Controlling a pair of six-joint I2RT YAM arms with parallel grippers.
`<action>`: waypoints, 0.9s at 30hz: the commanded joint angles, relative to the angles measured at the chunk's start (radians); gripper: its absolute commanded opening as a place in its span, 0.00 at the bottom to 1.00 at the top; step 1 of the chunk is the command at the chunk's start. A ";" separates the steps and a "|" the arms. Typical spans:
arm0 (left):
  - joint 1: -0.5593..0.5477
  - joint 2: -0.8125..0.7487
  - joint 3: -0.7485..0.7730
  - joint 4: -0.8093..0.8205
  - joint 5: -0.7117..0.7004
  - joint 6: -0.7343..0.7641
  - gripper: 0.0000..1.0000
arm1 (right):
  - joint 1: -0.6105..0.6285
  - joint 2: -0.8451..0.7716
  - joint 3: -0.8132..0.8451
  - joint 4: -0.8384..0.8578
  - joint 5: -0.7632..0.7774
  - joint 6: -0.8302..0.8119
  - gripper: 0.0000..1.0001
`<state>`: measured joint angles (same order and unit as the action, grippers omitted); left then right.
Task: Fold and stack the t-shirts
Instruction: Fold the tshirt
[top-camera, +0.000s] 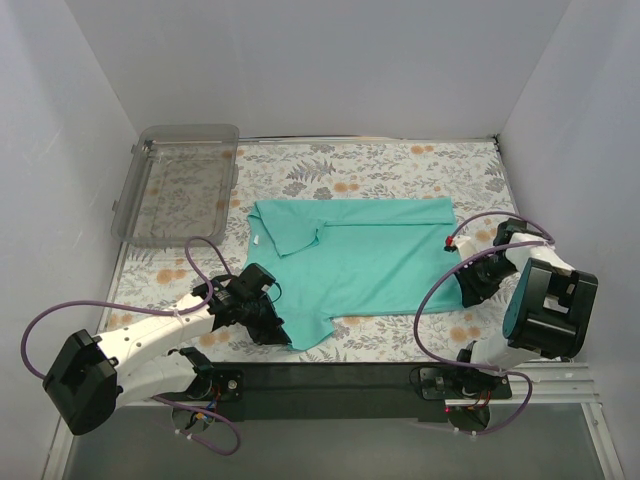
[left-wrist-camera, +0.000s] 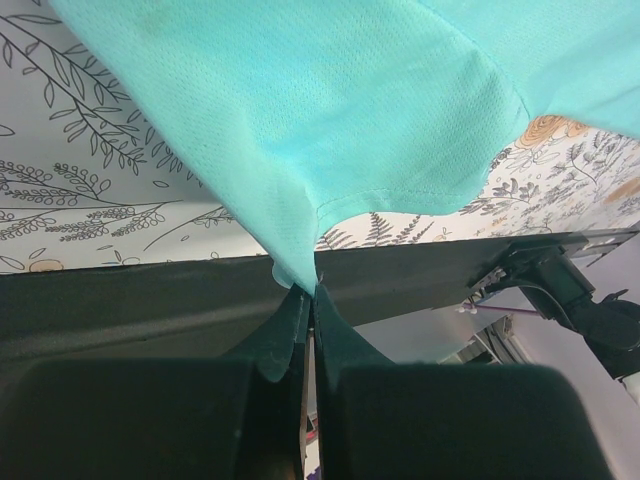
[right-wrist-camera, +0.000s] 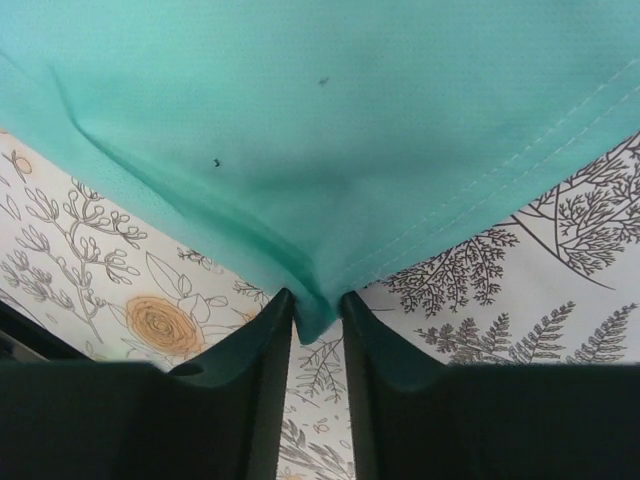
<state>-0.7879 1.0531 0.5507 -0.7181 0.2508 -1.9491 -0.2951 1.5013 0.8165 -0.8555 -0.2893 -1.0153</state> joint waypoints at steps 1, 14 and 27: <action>-0.004 -0.005 -0.005 0.006 -0.004 -0.007 0.01 | -0.003 0.033 0.001 0.012 -0.025 0.008 0.26; -0.004 -0.047 0.146 -0.109 -0.126 0.025 0.00 | -0.003 -0.128 0.093 -0.126 -0.116 -0.019 0.01; -0.004 -0.030 0.304 -0.173 -0.238 0.078 0.00 | -0.004 -0.099 0.171 -0.152 -0.162 -0.005 0.01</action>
<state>-0.7879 1.0325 0.8078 -0.8566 0.0715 -1.8881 -0.2951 1.3918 0.9474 -0.9821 -0.4271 -1.0229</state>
